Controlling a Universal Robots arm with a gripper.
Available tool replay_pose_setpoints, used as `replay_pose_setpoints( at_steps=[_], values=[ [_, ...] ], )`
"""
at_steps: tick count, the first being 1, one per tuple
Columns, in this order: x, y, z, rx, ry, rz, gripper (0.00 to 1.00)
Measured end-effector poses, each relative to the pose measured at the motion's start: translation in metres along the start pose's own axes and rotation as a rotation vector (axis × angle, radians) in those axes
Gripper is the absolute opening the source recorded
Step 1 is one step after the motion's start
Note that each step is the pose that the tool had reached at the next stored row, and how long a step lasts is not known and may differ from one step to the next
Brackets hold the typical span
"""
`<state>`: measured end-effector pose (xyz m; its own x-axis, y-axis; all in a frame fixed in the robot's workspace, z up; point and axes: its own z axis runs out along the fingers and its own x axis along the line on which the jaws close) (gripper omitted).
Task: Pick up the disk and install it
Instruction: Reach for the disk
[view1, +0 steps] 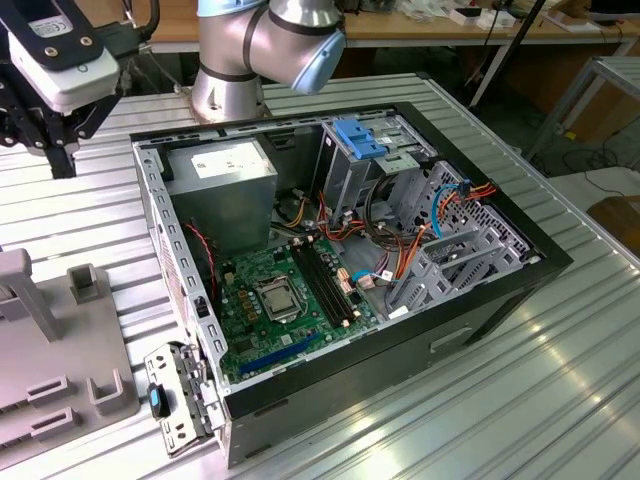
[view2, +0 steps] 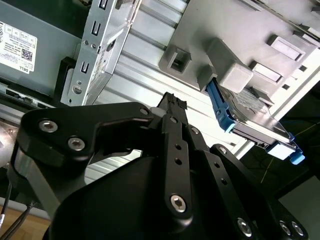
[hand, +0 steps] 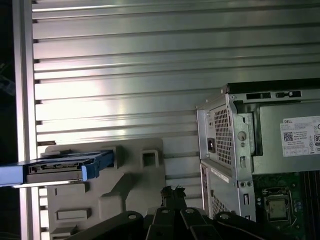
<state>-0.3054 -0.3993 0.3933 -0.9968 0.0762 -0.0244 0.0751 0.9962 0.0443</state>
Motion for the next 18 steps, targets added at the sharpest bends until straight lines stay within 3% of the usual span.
replay_pose_setpoints(
  at_steps=[8, 10, 18],
  values=[
    [0.0136, -0.0011, -0.0004, 0.0000, 0.0000, 0.000, 0.11],
    [0.0201, -0.0016, -0.0006, 0.0000, 0.0000, 0.000, 0.11],
    [0.0311, -0.0024, -0.0008, 0.0000, 0.0000, 0.000, 0.11]
  ],
)
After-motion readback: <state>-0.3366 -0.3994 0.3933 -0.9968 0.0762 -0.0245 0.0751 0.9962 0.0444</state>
